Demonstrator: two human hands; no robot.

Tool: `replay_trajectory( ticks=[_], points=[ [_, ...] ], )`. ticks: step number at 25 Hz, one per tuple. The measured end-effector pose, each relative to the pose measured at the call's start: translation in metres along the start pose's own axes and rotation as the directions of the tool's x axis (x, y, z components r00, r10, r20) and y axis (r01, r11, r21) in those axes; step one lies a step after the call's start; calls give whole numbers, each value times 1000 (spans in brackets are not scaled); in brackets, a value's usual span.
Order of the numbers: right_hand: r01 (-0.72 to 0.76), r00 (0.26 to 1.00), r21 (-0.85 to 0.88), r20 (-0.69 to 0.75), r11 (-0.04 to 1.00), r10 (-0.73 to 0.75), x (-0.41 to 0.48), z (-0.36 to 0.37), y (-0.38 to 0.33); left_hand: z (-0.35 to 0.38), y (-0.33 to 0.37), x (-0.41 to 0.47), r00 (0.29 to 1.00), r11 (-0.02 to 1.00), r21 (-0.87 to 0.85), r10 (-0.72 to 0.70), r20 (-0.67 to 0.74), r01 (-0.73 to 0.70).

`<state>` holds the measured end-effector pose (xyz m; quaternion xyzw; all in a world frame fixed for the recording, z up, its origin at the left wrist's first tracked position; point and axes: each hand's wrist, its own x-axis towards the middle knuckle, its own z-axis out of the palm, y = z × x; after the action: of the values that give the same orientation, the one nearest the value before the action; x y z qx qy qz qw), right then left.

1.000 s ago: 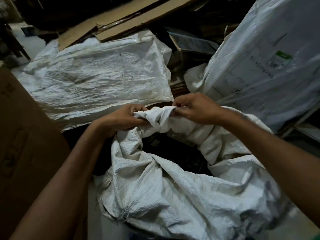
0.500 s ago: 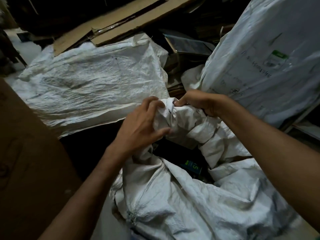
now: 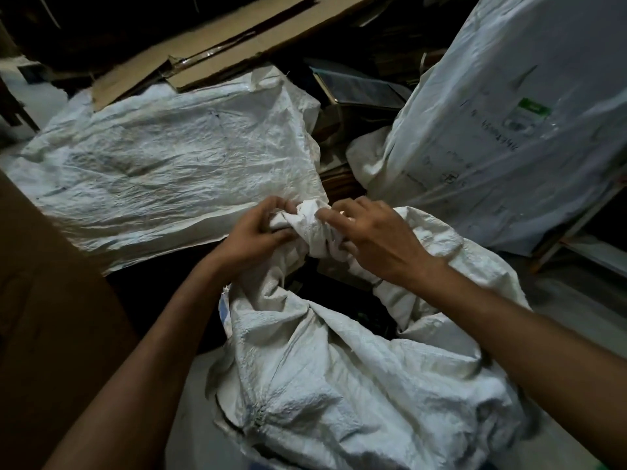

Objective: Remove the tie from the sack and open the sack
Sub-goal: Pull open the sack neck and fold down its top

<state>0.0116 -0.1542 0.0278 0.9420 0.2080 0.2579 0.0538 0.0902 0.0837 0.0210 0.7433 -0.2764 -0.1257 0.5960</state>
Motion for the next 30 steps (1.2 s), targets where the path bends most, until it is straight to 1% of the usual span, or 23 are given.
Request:
replay_trajectory(
  ticks=[2, 3, 4, 5, 6, 7, 8, 9, 10, 11, 13, 14, 15, 17, 18, 19, 21, 23, 24, 25, 27, 29, 30],
  points=[
    [35, 998, 14, -55, 999, -34, 3, 4, 2, -1, -1, -2, 999, 994, -107, -31, 41, 36],
    [15, 998, 61, -63, 998, -11, 5, 4, 4, -1, -3, -3, 1000, 998, -59, -14, 21, 16],
    [-38, 998, 134, -49, 990, 45, 8, 3, 7, -3, -2, -5, 999, 993, 116, 33, -26, -30],
    [-118, 992, 217, -8, 969, 123, 12, 0, 10, -4, 0, -8, 992, 914, 399, 104, -76, -65],
    [-205, 979, 287, 46, 936, 200, 17, -4, 14, -2, 5, -12, 977, 743, 665, 192, -96, -81],
    [-271, 963, 330, 90, 904, 256, 22, -8, 18, 5, 10, -18, 950, 537, 840, 295, -102, -77],
    [-310, 951, 352, 115, 883, 288, 27, -14, 22, 19, 16, -25, 917, 380, 922, 389, -84, -77],
    [-333, 943, 359, 136, 872, 304, 31, -19, 26, 36, 19, -34, 894, 294, 951, 445, -47, -96],
    [-343, 939, 346, 152, 873, 309, 36, -24, 29, 53, 19, -42, 894, 247, 962, 449, -9, -114],
    [-349, 936, 320, 171, 881, 308, 40, -27, 33, 64, 15, -48, 913, 231, 967, 409, -1, -102],
    [-355, 931, 260, 190, 898, 313, 41, -30, 33, 68, 6, -52, 963, 270, 963, 255, -88, 17],
    [-343, 937, 235, 150, 910, 315, 39, -31, 29, 62, 6, -51, 968, 305, 950, 211, -134, 65],
    [-298, 955, 197, 61, 934, 291, 35, -30, 24, 56, 7, -46, 967, 334, 939, 204, -153, 78],
    [-114, 981, 43, -156, 993, 119, 17, -24, 8, 47, 6, -38, 961, 391, 920, 246, -125, 20],
    [-3, 974, -47, -228, 999, -8, 5, -18, -1, 42, 2, -34, 964, 459, 888, 245, -101, -24],
    [84, 959, -124, -258, 989, -114, -8, -12, -8, 35, -3, -31, 971, 559, 827, 227, -81, -62],
    [150, 949, -206, -245, 967, -200, -29, 0, -16, 15, -15, -28, 983, 770, 628, 178, -41, -113],
    [106, 970, -233, -190, 967, -152, -42, 12, -18, 2, -20, -27, 993, 923, 371, 116, 1, -108],
    [71, 980, -244, -162, 967, -113, -44, 16, -17, -2, -19, -29, 997, 971, 230, 65, 35, -72],
    [42, 986, -255, -145, 966, -82, -44, 20, -17, -4, -18, -31, 997, 994, 106, 34, 69, -41],
    [13, 990, -281, -128, 960, -51, -38, 20, -15, -5, -18, -34, 995, 999, -53, -5, 99, 10],
    [14, 994, -248, -100, 969, -40, -30, 17, -10, -9, -24, -32, 988, 991, -98, -72, 138, 86],
    [18, 998, -205, -51, 979, -29, -27, 16, -8, -10, -27, -30, 983, 991, -61, -111, 146, 121]
  ],
)
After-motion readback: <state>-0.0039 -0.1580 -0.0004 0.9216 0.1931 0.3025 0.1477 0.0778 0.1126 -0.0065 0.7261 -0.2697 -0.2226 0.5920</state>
